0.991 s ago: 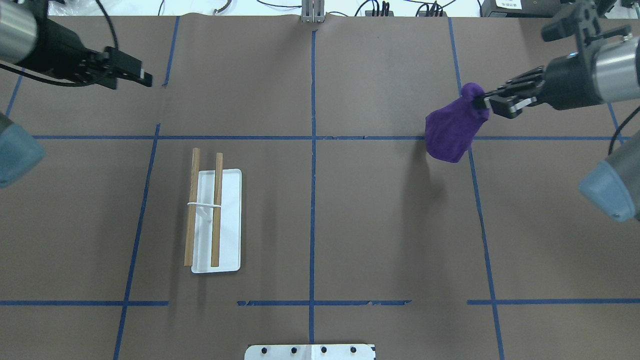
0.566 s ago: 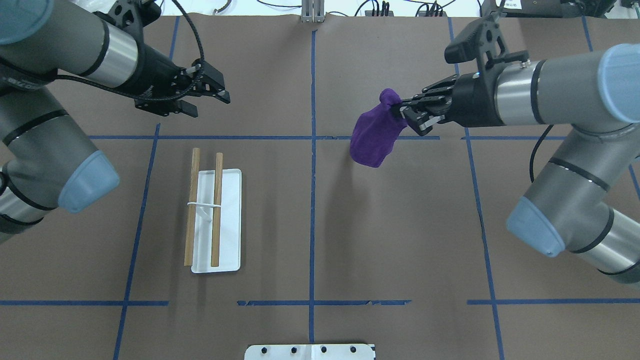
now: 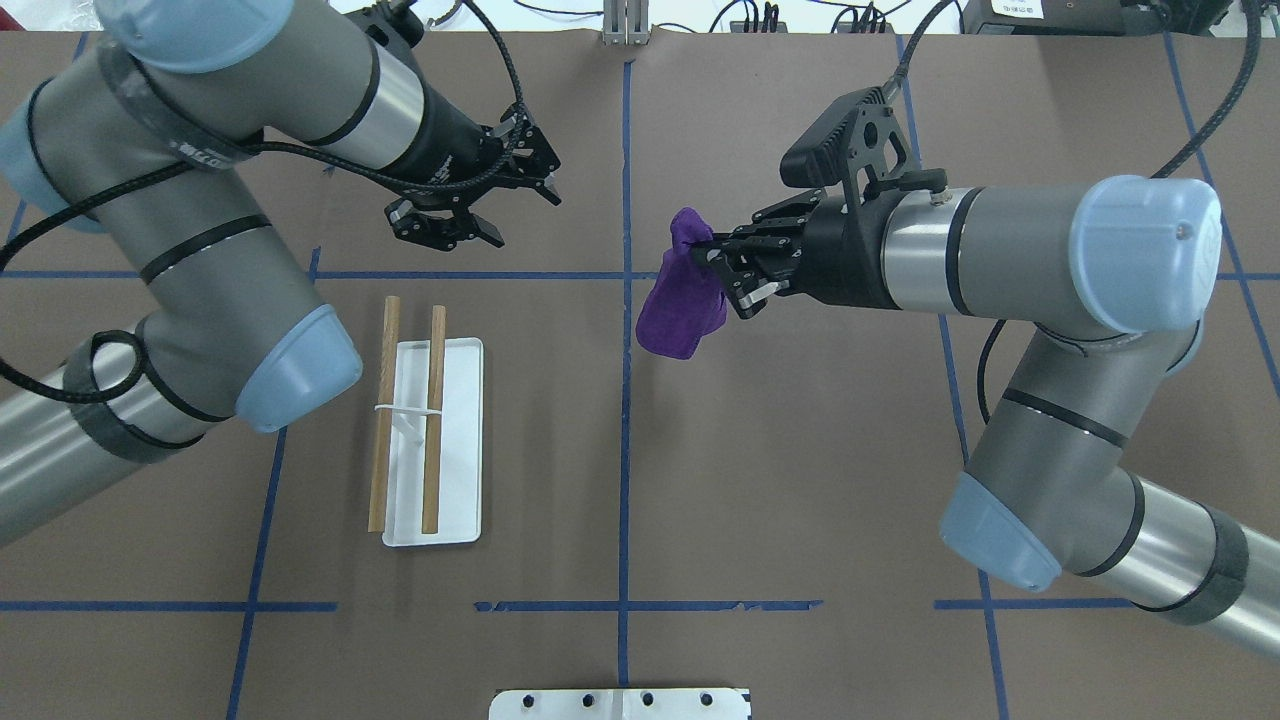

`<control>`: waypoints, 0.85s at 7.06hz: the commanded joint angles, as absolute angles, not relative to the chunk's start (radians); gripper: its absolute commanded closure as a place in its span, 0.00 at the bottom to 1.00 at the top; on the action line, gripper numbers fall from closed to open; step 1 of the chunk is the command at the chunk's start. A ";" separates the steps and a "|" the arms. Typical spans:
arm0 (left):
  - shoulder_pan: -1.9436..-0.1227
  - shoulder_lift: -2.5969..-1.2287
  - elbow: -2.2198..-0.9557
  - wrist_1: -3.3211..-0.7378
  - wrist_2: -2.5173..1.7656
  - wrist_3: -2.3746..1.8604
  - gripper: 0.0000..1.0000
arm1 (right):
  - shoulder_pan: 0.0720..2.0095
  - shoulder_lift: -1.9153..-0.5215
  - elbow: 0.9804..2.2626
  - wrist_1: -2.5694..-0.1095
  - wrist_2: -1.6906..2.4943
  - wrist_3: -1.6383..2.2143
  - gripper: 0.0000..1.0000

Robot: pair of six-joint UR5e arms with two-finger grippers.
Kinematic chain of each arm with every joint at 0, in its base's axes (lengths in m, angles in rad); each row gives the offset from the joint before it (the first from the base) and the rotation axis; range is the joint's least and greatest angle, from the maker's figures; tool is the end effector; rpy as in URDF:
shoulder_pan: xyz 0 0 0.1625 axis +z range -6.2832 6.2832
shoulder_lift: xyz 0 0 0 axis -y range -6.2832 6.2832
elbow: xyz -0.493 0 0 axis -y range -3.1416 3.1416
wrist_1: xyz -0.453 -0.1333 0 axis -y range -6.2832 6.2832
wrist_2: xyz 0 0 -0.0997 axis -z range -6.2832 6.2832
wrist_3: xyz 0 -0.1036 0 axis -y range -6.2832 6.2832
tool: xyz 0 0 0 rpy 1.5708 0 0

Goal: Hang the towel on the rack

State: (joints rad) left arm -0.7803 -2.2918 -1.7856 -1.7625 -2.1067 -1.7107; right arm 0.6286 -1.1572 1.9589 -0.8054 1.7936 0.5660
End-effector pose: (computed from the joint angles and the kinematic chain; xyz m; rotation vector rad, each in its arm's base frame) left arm 0.4533 -0.5618 0.1163 -0.1080 1.2033 -0.5057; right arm -0.4322 -0.4507 0.1891 1.0280 -1.2084 -0.4692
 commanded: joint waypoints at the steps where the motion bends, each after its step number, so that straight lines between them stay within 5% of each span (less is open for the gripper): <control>1: -0.737 -2.347 -1.737 -1.744 -2.102 -1.758 0.29 | 0.577 -1.121 1.959 -0.808 1.746 0.565 1.00; 5: -0.667 -2.349 -1.726 -1.755 -2.069 -1.755 0.29 | 0.565 -1.097 1.986 -0.811 1.744 0.565 1.00; 6: -0.667 -2.347 -1.726 -1.755 -2.068 -1.753 0.37 | 0.563 -1.098 1.987 -0.811 1.744 0.565 1.00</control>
State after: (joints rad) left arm -0.6737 -2.3475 -1.7265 -1.7530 -2.0710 -1.7548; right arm 0.5649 -1.0980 1.9817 -0.8114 1.7441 0.5645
